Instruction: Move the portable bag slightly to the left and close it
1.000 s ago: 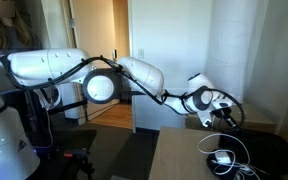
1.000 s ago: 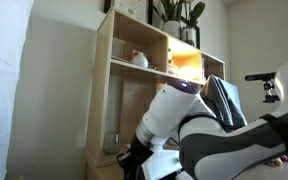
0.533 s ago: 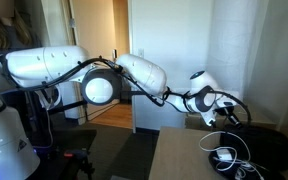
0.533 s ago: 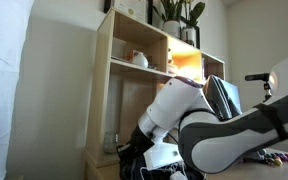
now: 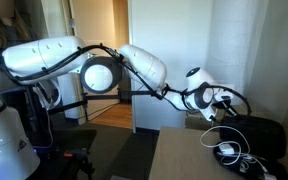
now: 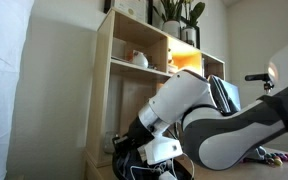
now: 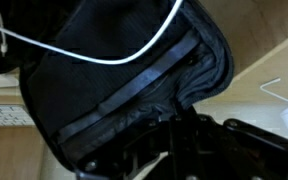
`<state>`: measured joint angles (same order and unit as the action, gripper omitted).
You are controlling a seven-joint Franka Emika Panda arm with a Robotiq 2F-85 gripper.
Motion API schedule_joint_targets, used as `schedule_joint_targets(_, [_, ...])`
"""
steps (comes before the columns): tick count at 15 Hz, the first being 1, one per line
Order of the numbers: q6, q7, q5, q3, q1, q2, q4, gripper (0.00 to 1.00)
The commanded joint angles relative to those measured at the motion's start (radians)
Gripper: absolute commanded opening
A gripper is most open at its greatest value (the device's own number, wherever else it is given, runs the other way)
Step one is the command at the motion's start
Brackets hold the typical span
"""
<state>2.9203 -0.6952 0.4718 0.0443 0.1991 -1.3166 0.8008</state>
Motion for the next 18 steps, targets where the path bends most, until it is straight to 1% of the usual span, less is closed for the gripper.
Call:
schedule_joint_targets(1, [0.150, -0.106, 0.062, 0.104, 0.035, 0.152, 0.230, 0.01])
schedule_joint_targets(2, [0.189, -0.162, 0.070, 0.161, 0.055, 0.175, 0.266, 0.01])
schedule_joint_targets(3, [0.227, -0.227, 0.070, 0.235, 0.082, 0.194, 0.300, 0.01])
schedule_joint_targets(4, [0.229, -0.326, 0.068, 0.336, 0.115, 0.187, 0.282, 0.01])
schedule_joint_targets(6, [0.203, -0.472, 0.079, 0.494, 0.168, 0.197, 0.297, 0.01])
schedule_joint_targets(8, [0.196, -0.623, 0.117, 0.659, 0.246, 0.216, 0.370, 0.01])
schedule_joint_targets(9, [0.201, -0.688, 0.135, 0.741, 0.299, 0.220, 0.425, 0.01])
schedule_joint_targets(10, [0.219, -0.742, 0.126, 0.827, 0.359, 0.216, 0.487, 0.01])
schedule_joint_targets(11, [0.207, -0.649, 0.102, 0.709, 0.247, 0.157, 0.329, 0.05])
schedule_joint_targets(12, [0.208, -0.696, 0.103, 0.772, 0.286, 0.160, 0.372, 0.05])
schedule_joint_targets(13, [0.208, -0.718, 0.103, 0.802, 0.312, 0.164, 0.402, 0.05])
schedule_joint_targets(15, [0.208, -0.725, 0.103, 0.812, 0.335, 0.173, 0.432, 0.05])
schedule_joint_targets(18, [0.208, -0.725, 0.103, 0.812, 0.339, 0.175, 0.442, 0.05])
